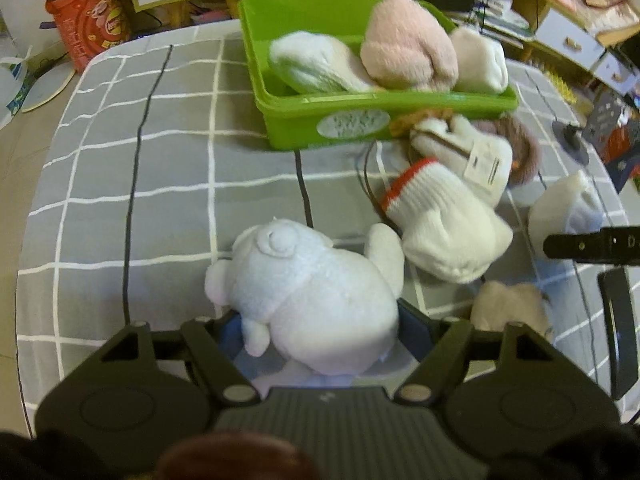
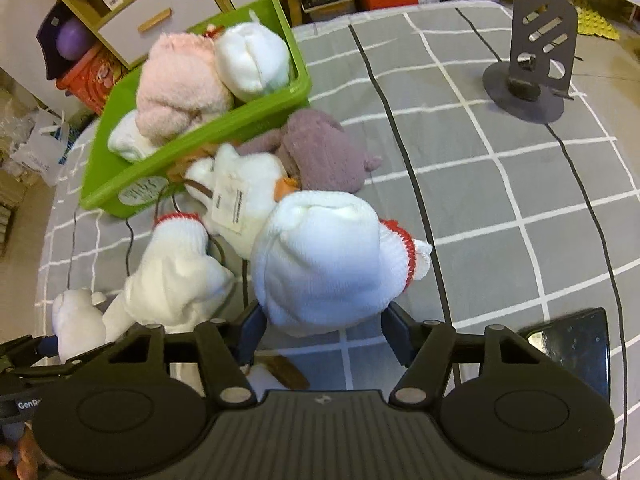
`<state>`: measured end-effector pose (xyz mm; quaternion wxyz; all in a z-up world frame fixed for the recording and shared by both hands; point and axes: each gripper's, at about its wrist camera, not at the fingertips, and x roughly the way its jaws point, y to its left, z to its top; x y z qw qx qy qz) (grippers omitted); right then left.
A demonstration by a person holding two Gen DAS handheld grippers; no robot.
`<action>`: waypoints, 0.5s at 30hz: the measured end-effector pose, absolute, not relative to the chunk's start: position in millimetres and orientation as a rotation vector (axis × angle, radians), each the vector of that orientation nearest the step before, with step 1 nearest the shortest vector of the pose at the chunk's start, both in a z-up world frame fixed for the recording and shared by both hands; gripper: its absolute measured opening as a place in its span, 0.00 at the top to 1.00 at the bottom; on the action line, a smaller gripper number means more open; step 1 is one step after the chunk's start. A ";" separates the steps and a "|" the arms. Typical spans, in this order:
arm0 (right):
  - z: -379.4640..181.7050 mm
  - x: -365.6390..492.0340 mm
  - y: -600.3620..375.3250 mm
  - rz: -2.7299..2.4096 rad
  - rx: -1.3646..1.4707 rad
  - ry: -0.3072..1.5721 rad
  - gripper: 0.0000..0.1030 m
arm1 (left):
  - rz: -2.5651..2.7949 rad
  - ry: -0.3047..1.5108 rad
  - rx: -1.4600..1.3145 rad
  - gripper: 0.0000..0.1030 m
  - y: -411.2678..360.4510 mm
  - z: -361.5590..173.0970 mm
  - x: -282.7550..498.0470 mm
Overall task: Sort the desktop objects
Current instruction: 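Grasp the white bear plush with the left tool while the right tool grasps the white knit toy, then lift the white bear into the green bin while the right tool carries the knit toy there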
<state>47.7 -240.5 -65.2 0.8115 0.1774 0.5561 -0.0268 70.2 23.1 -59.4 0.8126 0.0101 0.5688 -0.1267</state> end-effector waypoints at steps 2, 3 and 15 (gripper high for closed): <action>-62.7 48.1 -242.1 -0.054 0.394 1.180 0.40 | -0.267 1.205 -0.002 0.28 26.9 -55.8 71.3; -61.1 48.5 -243.1 -0.051 0.401 1.175 0.40 | -0.264 1.200 -0.014 0.28 29.0 -54.6 72.4; -42.1 52.4 -259.5 0.002 0.540 1.119 0.67 | -0.241 1.130 -0.145 0.28 46.2 -34.2 80.9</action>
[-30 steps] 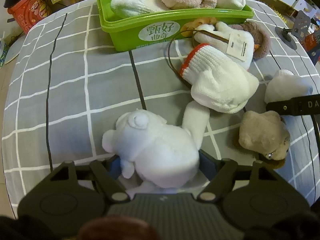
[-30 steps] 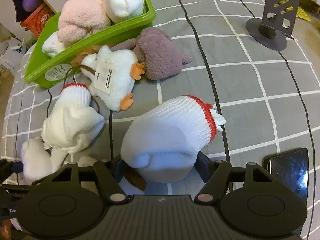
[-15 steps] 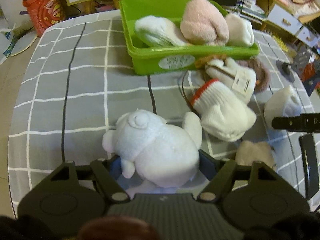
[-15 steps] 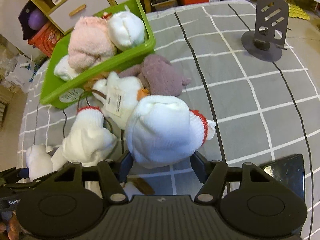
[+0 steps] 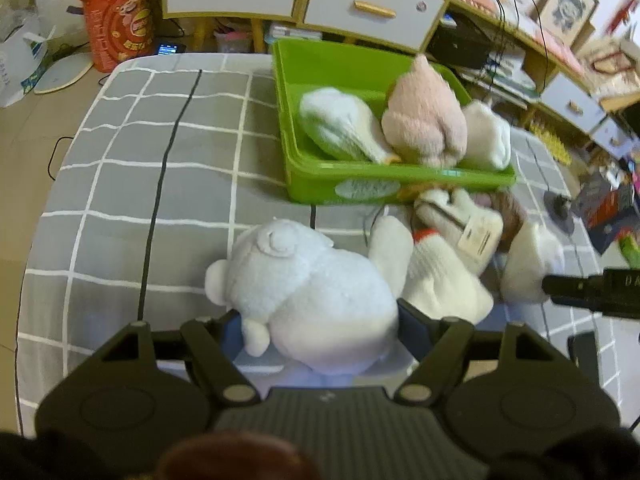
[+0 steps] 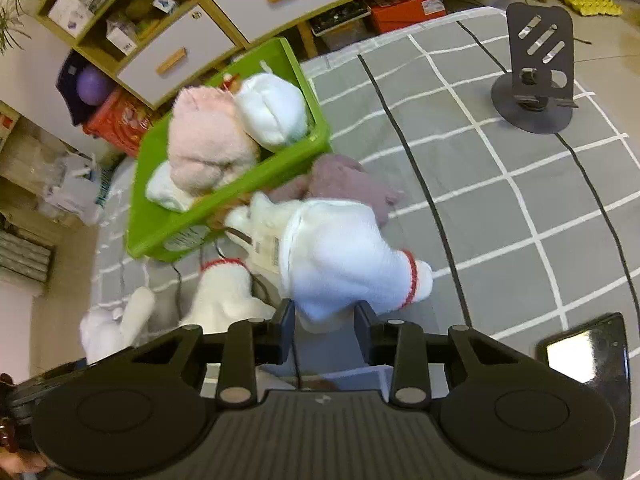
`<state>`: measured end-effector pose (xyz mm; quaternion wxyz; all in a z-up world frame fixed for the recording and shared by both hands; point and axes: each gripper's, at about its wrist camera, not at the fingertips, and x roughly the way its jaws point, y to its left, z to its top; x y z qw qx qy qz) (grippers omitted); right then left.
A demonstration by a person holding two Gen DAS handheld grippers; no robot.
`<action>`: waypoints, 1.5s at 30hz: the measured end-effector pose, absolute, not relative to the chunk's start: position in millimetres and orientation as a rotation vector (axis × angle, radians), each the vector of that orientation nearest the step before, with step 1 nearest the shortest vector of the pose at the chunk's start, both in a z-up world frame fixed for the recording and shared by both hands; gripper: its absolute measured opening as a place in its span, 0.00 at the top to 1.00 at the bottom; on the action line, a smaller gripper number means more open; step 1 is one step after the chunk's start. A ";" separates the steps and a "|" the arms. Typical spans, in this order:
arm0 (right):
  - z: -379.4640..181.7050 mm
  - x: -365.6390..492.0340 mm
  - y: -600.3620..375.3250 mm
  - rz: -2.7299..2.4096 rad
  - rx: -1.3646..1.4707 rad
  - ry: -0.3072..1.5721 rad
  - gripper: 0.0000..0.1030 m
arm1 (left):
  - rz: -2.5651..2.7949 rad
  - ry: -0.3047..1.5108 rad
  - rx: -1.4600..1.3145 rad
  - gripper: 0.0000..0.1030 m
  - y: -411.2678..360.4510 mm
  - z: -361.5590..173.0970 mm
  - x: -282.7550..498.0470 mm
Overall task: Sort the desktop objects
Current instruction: 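Lift the white bear into the green bin while the right tool carries the knit toy there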
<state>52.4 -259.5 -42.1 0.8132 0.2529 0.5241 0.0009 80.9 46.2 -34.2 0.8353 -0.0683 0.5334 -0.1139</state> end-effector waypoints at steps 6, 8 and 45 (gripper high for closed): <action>-50.4 59.6 -268.2 -0.027 0.584 1.161 0.31 | -0.233 1.125 -0.168 0.28 45.2 -33.7 88.9; -53.9 62.6 -269.5 -0.053 0.564 1.167 0.22 | -0.235 1.127 -0.165 0.28 43.1 -34.6 89.4; -34.0 83.9 -260.6 0.026 0.789 1.028 0.32 | -0.188 1.026 -0.233 0.28 34.5 2.0 142.5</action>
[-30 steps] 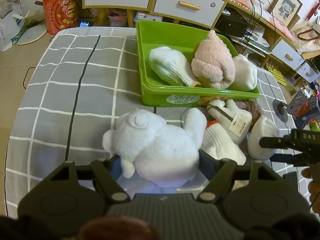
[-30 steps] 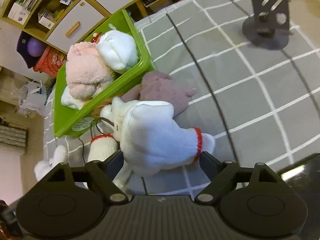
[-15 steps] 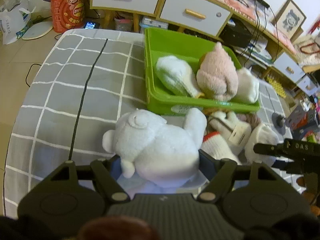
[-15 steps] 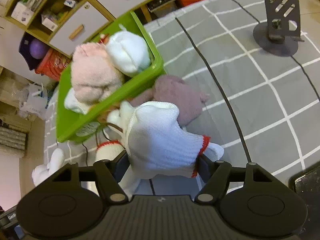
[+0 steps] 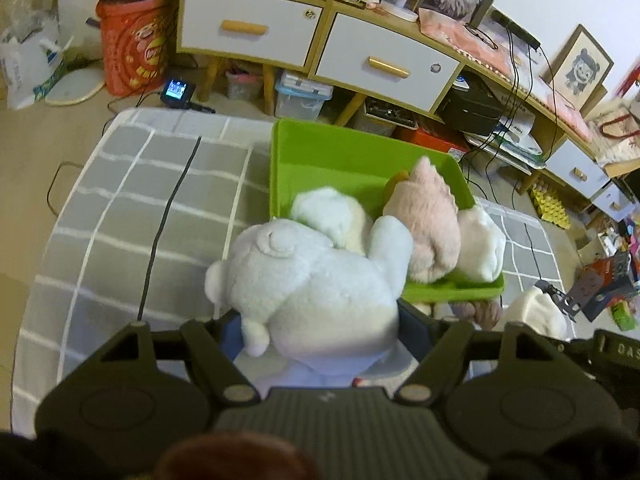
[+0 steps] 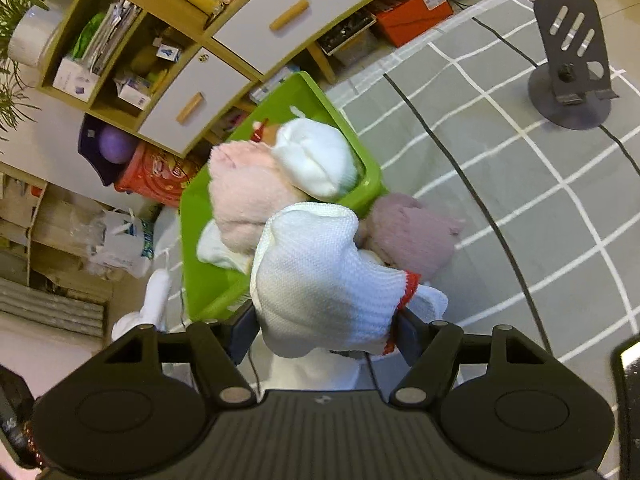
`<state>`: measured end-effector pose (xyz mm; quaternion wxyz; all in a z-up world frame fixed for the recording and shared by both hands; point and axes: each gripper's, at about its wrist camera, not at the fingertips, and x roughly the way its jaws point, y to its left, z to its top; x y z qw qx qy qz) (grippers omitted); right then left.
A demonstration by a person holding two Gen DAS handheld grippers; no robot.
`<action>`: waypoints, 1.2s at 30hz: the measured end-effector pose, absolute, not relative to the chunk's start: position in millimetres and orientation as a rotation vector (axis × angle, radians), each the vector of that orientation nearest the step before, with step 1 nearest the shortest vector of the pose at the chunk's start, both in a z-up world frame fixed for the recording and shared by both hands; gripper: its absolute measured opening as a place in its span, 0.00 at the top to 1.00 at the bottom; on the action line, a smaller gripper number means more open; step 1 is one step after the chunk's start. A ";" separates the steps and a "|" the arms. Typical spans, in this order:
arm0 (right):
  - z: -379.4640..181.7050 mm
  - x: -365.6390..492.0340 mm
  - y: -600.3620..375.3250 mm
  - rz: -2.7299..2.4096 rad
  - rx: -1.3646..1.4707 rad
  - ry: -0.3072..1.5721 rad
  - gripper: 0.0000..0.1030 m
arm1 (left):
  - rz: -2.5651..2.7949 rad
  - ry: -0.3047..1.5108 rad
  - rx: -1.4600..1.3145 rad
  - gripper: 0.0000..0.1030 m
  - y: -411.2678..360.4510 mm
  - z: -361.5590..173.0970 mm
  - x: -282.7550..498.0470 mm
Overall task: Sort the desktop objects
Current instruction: 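Lift the white bear into the green bin while the right tool carries the knit toy there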
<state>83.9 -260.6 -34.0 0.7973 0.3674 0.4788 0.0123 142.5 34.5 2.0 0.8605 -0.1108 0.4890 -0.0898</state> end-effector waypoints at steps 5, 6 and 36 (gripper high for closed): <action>-30.0 92.9 -267.2 0.036 0.858 0.996 0.32 | -0.205 1.004 -0.245 0.28 26.1 10.5 164.5; -29.2 95.2 -268.2 0.040 0.866 0.989 0.31 | -0.206 1.001 -0.256 0.28 25.0 11.0 168.8; -30.4 111.4 -262.1 0.049 0.875 0.982 0.31 | -0.232 0.937 -0.323 0.23 -0.6 -68.6 206.2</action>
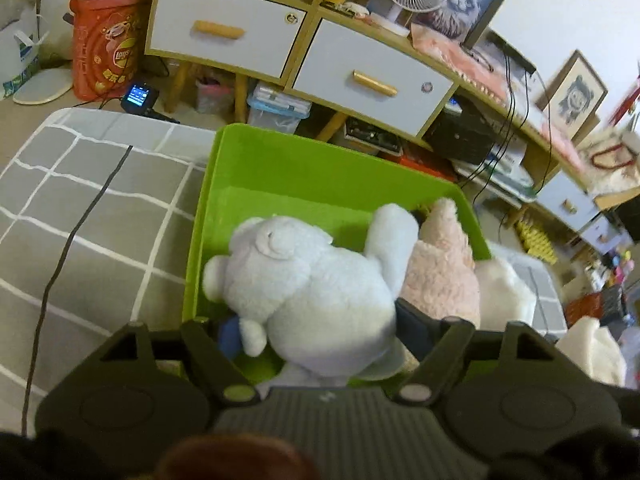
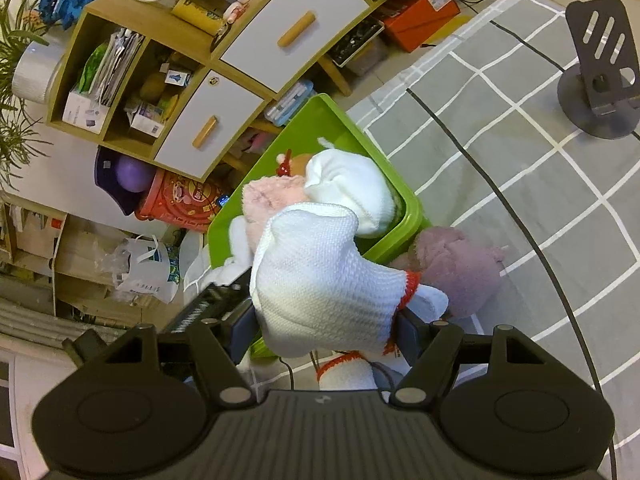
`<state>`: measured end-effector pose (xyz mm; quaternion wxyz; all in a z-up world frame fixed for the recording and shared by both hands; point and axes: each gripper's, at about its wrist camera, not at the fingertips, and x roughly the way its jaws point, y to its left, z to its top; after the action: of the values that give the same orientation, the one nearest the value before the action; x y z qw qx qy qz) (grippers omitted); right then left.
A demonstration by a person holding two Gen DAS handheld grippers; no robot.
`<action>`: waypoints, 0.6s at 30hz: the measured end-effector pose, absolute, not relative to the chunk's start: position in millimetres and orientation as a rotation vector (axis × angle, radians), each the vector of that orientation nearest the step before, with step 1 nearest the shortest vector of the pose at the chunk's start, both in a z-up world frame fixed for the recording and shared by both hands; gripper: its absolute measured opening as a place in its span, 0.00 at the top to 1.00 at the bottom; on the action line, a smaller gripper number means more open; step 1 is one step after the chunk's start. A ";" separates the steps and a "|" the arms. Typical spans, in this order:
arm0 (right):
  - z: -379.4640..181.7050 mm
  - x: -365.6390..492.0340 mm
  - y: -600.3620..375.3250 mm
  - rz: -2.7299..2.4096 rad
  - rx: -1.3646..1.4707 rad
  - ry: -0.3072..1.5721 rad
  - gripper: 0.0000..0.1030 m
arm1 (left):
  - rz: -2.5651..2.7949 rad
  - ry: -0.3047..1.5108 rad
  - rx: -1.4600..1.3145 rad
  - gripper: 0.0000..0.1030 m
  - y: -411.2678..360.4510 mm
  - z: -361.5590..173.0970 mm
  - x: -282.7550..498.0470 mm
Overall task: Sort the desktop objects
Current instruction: 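Lift the white bear into the green bin while the right tool carries the knit toy there, then release the bear in the bin while the right tool releases the knit toy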
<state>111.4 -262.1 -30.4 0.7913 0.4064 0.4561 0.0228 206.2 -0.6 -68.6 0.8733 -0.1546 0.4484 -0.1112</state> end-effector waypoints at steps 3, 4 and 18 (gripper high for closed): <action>-28.7 110.2 -262.9 0.050 0.866 0.983 0.31 | -0.220 0.961 -0.364 0.13 1.2 -64.6 204.5; -28.4 109.9 -264.1 0.048 0.865 0.985 0.30 | -0.208 0.971 -0.383 0.12 2.5 -62.7 203.5; -27.2 110.4 -260.0 0.075 0.885 0.987 0.30 | -0.121 1.036 -0.460 0.01 23.0 -21.8 164.2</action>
<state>110.4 -260.0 -27.2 0.7876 0.4108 0.4579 0.0349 164.2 23.0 -21.8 0.8419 -0.2176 0.4905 -0.0572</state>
